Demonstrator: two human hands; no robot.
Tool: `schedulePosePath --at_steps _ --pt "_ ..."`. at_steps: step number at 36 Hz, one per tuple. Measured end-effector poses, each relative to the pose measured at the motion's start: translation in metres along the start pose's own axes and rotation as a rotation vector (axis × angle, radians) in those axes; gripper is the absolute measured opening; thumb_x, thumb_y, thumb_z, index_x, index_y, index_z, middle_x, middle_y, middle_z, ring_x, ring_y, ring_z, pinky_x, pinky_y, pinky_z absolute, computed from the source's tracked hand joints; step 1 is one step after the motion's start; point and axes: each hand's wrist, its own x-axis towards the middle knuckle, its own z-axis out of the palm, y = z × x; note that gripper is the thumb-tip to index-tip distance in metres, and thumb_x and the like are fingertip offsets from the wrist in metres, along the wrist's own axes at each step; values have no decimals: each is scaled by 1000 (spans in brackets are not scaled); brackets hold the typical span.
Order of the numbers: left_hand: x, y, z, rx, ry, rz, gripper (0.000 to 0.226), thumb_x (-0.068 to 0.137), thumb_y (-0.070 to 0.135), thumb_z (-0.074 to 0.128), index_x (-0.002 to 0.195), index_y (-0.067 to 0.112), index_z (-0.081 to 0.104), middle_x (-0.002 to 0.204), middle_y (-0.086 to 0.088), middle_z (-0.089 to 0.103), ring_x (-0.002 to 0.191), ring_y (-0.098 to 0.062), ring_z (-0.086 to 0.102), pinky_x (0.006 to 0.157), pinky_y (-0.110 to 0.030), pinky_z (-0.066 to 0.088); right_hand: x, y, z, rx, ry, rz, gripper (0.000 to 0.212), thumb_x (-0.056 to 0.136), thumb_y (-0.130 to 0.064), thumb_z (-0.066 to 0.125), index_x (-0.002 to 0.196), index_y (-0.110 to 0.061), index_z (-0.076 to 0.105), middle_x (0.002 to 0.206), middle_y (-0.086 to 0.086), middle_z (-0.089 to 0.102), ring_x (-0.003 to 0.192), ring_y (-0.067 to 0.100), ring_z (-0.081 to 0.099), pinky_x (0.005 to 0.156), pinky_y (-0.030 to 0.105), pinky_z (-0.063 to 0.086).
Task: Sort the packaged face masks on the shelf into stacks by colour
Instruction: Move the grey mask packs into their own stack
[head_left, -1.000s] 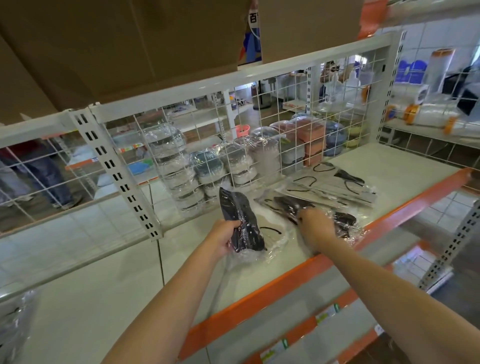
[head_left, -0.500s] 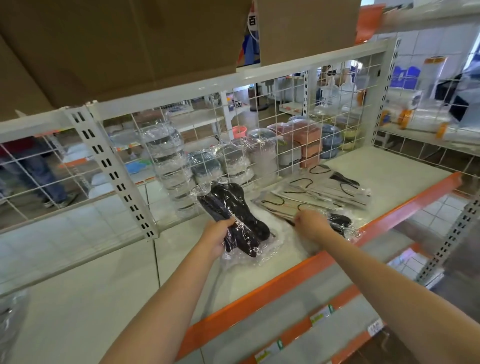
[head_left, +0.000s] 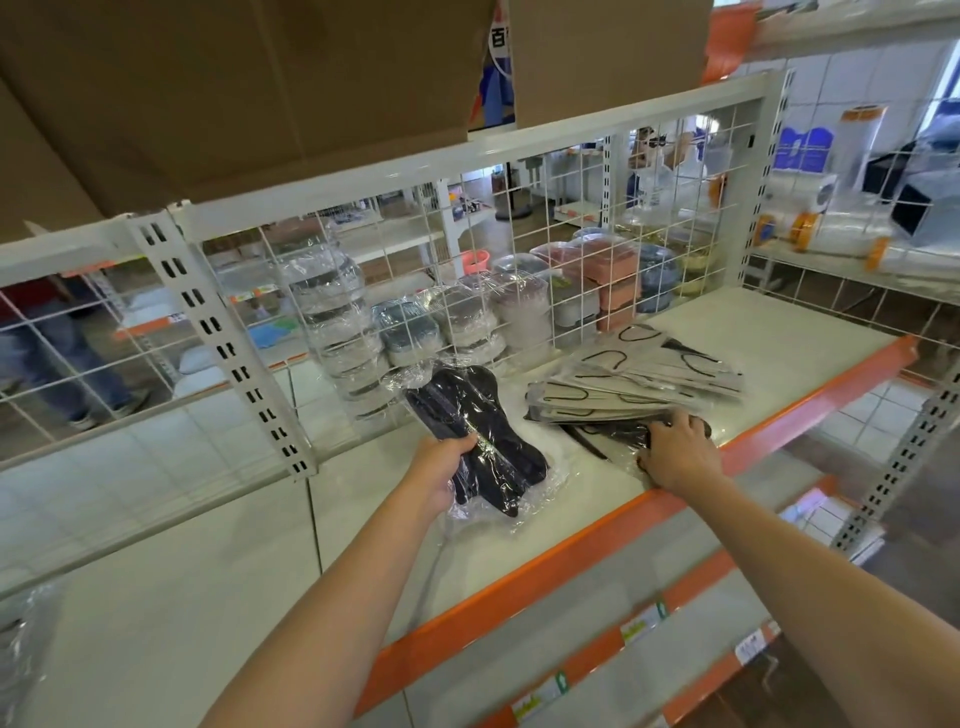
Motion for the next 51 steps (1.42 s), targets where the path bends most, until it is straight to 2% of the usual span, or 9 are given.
schedulePosePath --at_steps 11,14,18,21,25,28,33,44,51 --pt "-4 1 -9 10 24 -10 22 94 1 51 115 0 56 88 -11 65 82 -25 62 81 -40 49 -17 -54 -5 35 105 -266 27 94 -18 40 106 -12 63 114 10 57 106 28 53 84 36 45" --pt "-4 -1 -8 -10 35 -47 22 95 12 53 113 0 56 87 -12 66 79 -26 63 77 -40 52 -31 -88 -17 314 40 -331 24 95 -17 39 102 -9 61 99 14 64 84 28 58 67 32 41" --pt "-8 2 -6 -116 -135 -108 50 89 56 50 101 9 62 101 -15 68 94 -30 65 82 -46 53 -55 -123 -28 455 -62 -606 24 98 -21 42 110 -11 61 105 14 66 96 29 60 72 28 38" --pt "-11 2 -9 -145 -158 -66 45 92 45 53 101 3 68 86 -10 73 78 -22 70 71 -35 57 -65 -135 -29 505 -289 -755 29 99 -30 45 117 -18 64 113 2 66 102 17 57 78 22 36" --pt "-7 1 -16 -85 42 14 23 90 -5 53 111 -9 59 83 -13 67 74 -24 64 75 -37 53 -53 -123 -32 628 -221 -625 27 97 -27 48 114 -17 66 114 2 66 104 15 58 82 22 39" --pt "-7 3 -23 -81 34 13 15 89 -6 53 97 3 63 107 -17 65 95 -30 62 95 -43 47 -30 -100 -24 503 -177 -465 31 95 -10 44 121 -11 61 126 7 61 116 24 55 94 27 41" --pt "-13 9 -28 -137 -3 32 28 90 -6 52 117 -3 57 104 -12 66 81 -20 61 78 -37 46 -2 -54 -1 21 -190 -225 34 90 -29 45 117 -11 56 128 10 53 116 30 50 93 38 43" --pt "-15 11 -35 -128 22 23 21 92 -7 49 111 -4 58 108 -17 65 80 -21 61 85 -41 45 14 -16 7 -44 -264 -54 72 97 -46 30 151 -9 1 159 7 -7 146 27 -8 116 50 6" --pt "-17 9 -40 -127 32 25 24 92 -8 48 114 -4 58 100 -15 66 85 -24 61 86 -42 45 7 -22 2 -168 11 -172 40 97 -33 40 135 -24 40 140 6 40 132 27 36 109 46 30"
